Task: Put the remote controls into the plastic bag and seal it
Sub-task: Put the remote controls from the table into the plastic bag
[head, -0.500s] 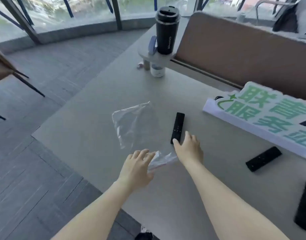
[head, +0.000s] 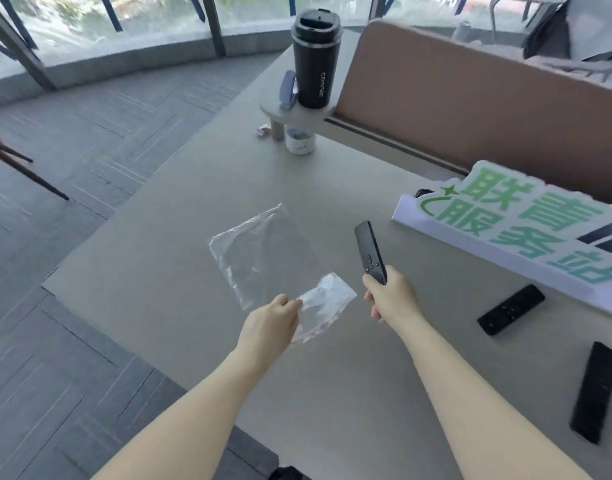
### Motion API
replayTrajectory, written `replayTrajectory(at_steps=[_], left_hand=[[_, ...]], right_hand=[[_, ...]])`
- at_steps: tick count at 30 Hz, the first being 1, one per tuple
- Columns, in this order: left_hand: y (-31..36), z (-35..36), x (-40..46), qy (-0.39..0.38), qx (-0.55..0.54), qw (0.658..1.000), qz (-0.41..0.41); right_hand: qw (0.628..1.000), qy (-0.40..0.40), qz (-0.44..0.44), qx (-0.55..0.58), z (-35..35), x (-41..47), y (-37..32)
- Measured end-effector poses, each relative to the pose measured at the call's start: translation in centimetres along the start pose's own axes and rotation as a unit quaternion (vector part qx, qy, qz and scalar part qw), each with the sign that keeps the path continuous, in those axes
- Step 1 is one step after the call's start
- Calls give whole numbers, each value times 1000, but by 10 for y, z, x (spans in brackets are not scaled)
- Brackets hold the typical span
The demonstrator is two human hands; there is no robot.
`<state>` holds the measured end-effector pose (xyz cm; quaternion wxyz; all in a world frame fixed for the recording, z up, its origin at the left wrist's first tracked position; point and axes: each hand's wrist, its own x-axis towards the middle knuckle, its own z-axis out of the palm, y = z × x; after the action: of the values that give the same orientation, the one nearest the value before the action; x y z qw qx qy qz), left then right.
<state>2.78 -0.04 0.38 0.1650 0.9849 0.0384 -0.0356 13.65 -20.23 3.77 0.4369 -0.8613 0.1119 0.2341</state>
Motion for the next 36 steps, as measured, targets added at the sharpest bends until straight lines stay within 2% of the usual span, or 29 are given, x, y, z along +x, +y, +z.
replayTrajectory(at_steps=[3, 5, 8, 13, 17, 20, 26, 28, 32, 36], left_hand=[[27, -12, 15, 31, -30, 999, 12], [47, -19, 24, 47, -54, 997, 23], [77, -26, 32, 52, -50, 996, 57], [122, -31, 29, 31, -25, 992, 122], [121, -33, 33, 21, -41, 994, 96], [121, -35, 36, -9, -32, 994, 101], [135, -33, 39, -17, -106, 987, 121], [136, -34, 41, -16, -129, 985, 115], [141, -39, 49, -20, -171, 980, 101], [153, -36, 53, -28, -184, 978, 93]], right_hand=[[992, -75, -23, 97, -52, -67, 8], [986, -136, -8, 98, -76, -104, 18], [980, -180, 10, 81, -91, -124, 29], [984, -143, 43, 102, -102, -115, 26], [990, -97, 58, 81, -131, -123, 34], [990, -78, 56, 106, -151, -135, 37], [989, -93, 88, 69, -115, -115, 20], [989, -87, 82, 88, -103, -108, 18], [988, 9, 54, 145, -106, -106, 31], [978, 103, 92, 154, -129, -106, 63]])
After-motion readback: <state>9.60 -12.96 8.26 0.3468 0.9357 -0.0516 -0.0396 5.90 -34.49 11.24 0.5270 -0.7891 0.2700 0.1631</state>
